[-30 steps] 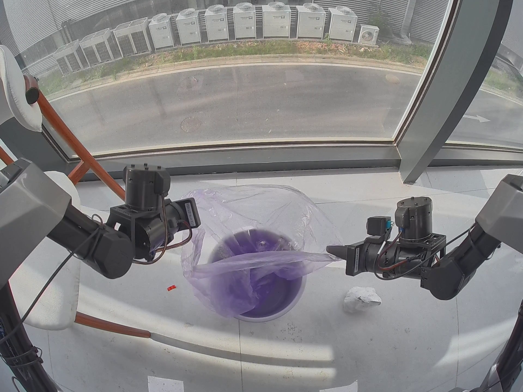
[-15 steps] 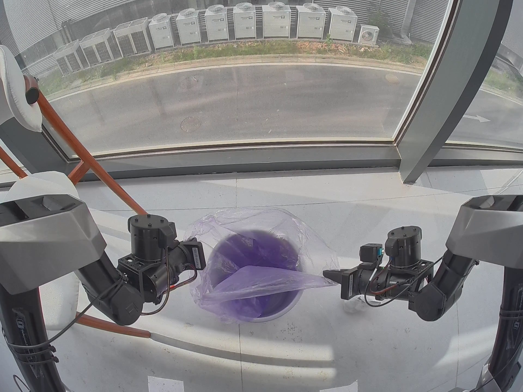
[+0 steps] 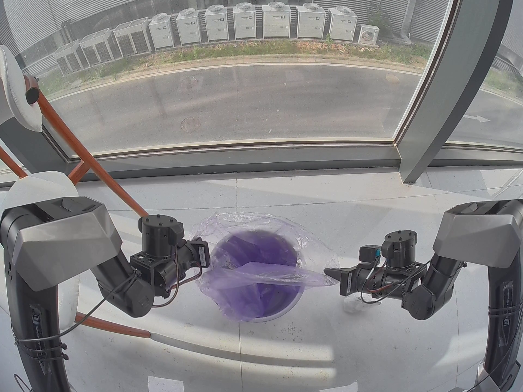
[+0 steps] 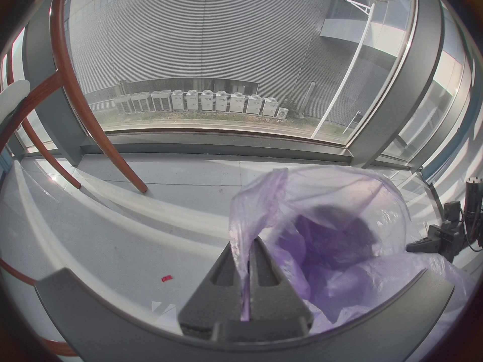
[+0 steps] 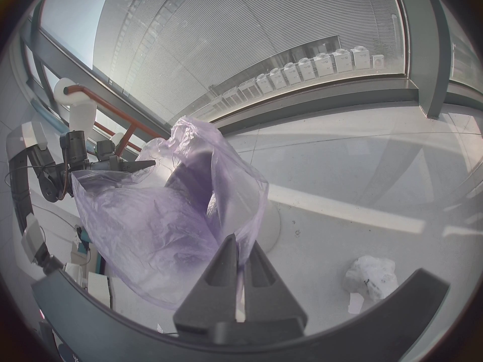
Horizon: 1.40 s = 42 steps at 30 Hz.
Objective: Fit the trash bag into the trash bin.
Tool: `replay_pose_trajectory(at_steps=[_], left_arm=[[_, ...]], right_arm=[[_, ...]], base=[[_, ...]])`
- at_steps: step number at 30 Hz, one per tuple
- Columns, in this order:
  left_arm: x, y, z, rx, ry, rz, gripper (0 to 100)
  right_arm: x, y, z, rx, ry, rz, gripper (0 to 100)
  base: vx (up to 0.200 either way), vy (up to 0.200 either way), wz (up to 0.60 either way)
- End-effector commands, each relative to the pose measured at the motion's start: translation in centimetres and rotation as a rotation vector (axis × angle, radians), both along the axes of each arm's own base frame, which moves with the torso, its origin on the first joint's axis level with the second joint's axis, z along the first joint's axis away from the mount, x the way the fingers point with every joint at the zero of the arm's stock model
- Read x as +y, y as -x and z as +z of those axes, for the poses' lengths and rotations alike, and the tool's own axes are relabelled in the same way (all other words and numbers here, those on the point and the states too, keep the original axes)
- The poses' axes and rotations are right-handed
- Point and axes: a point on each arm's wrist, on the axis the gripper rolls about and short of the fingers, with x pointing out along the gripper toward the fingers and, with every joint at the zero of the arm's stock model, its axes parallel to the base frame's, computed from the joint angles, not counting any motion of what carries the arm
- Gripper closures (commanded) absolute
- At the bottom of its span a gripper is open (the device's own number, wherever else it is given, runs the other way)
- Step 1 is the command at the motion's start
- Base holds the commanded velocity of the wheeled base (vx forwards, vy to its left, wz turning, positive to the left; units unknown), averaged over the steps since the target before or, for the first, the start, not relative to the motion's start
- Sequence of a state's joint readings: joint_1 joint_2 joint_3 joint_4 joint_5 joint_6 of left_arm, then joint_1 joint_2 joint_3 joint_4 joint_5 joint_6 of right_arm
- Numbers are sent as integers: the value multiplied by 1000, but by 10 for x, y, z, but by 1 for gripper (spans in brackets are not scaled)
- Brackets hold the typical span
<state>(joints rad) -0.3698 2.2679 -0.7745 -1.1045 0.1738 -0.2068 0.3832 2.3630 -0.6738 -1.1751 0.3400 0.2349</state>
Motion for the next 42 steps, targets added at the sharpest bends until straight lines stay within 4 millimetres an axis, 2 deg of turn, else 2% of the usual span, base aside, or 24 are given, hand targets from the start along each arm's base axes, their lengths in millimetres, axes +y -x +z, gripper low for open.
replay_pose_trajectory(at_steps=[1, 4, 7, 15, 18, 26, 33, 42], left_arm=[[2, -32, 19, -25, 11, 35, 100], [5, -42, 26, -4, 3, 49, 100], [7, -45, 25, 15, -4, 57, 100], [24, -52, 24, 78, -26, 99, 100], [26, -54, 25, 114, -36, 106, 100], [24, -62, 26, 118, -36, 108, 100], [23, -70, 10, 163, -49, 114, 100], [27, -79, 0, 172, -52, 127, 100]], right_arm=[[-4, -26, 2, -17, -47, -56, 100], [-1, -35, 8, 16, -94, -91, 100], [-2, -40, 10, 33, -96, -105, 100], [-14, -62, 18, 102, -83, -180, 100], [-12, -68, 27, 143, -113, -206, 100], [-5, -84, 35, 177, -122, -245, 100], [-1, -99, 33, 203, -107, -260, 100], [-2, -107, 15, 233, -94, -268, 100]], base=[[0, 0, 0], [0, 0, 0], [0, 0, 0], [0, 0, 0], [0, 0, 0], [0, 0, 0], [0, 0, 0], [0, 0, 0]])
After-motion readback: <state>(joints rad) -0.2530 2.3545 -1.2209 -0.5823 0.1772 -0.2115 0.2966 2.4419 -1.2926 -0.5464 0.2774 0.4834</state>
